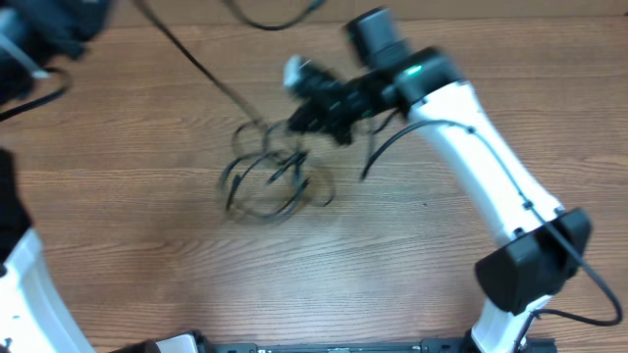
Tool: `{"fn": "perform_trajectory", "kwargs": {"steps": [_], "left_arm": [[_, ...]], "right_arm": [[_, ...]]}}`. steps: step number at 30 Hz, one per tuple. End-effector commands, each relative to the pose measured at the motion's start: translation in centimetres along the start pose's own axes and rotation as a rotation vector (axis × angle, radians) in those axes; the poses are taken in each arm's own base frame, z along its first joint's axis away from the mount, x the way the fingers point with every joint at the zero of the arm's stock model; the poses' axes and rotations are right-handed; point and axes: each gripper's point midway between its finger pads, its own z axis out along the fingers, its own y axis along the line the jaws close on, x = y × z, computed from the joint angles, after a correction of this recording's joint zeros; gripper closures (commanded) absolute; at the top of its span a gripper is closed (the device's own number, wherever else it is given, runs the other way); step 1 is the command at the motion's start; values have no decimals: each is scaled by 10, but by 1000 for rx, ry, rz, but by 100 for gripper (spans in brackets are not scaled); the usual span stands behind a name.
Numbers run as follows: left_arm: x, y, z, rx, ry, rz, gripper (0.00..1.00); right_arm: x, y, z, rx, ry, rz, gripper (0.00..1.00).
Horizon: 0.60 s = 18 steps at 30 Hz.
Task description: Untangle cables
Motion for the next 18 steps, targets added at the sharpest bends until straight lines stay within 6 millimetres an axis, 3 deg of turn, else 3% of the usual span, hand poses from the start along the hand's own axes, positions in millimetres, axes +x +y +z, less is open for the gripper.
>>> {"fn": "perform_trajectory", "kwargs": {"steps": [1,5,9,11,15,18], "left_arm": [[-15,33,-33,-126,-28,58,96],[-10,52,-51,-180,1,85,96],[-1,58,-53,-207,33,130,96],[6,70,-54,-250,52,136,96],[25,97,-51,-353,121,178,96],[45,102,-38,-351,205,218,96]], "right_arm": [[-1,-34,-91,210,-78,129,96],[7,-50,-171,392,-143,206,96],[-4,-38,-231,521,-226,232,96],[-17,-22,-252,565,-265,226,96],[-52,21,-273,615,-333,154,96],[-77,53,-285,641,-388,90,96]]}}
